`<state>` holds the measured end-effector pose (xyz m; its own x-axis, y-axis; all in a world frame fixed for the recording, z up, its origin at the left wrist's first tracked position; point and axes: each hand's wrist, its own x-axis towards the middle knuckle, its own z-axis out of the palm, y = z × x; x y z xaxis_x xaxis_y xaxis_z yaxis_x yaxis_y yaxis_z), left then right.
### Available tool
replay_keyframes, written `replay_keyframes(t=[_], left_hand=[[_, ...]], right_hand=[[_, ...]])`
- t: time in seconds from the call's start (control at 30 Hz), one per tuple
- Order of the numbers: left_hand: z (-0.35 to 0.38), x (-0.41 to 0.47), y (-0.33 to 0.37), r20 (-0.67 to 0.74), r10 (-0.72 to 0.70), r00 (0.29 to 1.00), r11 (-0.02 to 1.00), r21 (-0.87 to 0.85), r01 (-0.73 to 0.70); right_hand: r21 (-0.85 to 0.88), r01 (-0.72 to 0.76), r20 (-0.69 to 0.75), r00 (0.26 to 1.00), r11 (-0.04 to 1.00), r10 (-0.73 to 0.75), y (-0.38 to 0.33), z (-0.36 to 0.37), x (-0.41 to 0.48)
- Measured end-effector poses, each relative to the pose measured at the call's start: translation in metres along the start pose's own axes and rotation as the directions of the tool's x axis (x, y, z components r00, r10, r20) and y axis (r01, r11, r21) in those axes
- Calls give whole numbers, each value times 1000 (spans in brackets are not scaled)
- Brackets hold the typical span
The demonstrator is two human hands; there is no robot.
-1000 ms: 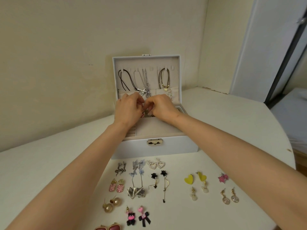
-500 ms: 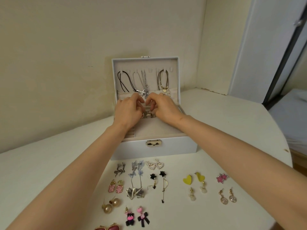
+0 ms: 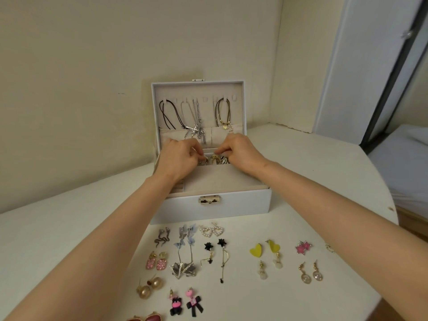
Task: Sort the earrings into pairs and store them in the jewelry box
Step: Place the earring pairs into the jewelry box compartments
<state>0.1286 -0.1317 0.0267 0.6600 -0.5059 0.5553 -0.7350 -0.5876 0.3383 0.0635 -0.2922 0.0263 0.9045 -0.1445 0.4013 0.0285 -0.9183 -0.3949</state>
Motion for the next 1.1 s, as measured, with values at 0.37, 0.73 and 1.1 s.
replay_keyframes(t=[0.37, 0.73, 1.1], left_hand=[[1, -1, -3, -47, 67, 997, 997, -22, -68], [4, 3, -8, -57, 59, 997, 997, -41, -61], [6, 5, -11, -99, 71, 993, 995, -58, -77]], right_hand=[[83, 24, -18, 1000, 996, -22, -5, 2, -5], [101, -26, 23, 999, 995, 24, -10, 6, 1], [145, -75, 16, 997, 987, 73, -10, 7, 3]])
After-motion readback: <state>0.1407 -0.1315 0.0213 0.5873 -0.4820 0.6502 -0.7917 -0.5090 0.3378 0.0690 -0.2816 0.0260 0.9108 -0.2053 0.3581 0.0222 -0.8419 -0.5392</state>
